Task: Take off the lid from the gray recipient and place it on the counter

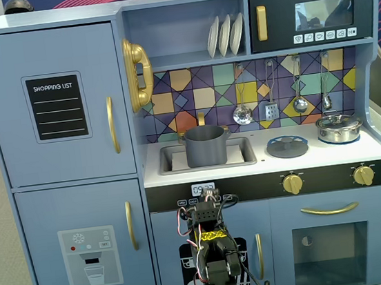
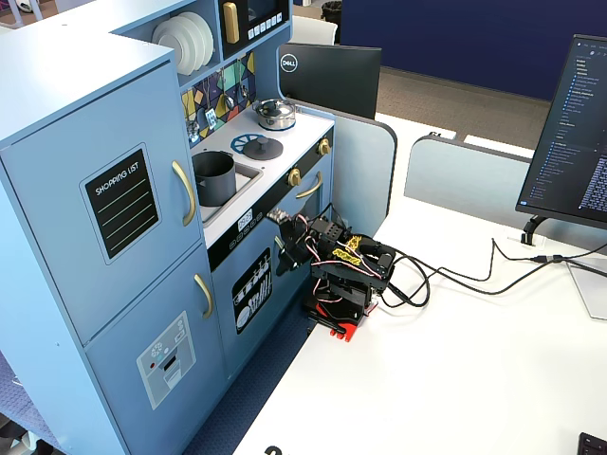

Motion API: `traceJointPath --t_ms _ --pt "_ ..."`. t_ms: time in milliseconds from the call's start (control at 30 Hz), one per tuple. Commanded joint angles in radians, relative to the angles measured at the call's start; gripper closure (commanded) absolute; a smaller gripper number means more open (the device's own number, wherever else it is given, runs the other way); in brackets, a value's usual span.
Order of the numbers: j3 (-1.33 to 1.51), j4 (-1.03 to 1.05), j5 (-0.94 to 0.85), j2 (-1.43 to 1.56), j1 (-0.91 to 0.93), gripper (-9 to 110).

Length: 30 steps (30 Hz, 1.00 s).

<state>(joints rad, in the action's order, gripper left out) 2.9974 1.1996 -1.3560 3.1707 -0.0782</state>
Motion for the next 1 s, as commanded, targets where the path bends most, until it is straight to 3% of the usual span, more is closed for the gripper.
traceJointPath --t_ms 0,233,967 --pt "0.005 0.089 -0.029 0.005 -0.014 101" --pt "0.005 0.33 -0.167 0.006 -0.014 100" --pt "0.005 0.33 -0.155 0.006 -0.002 94"
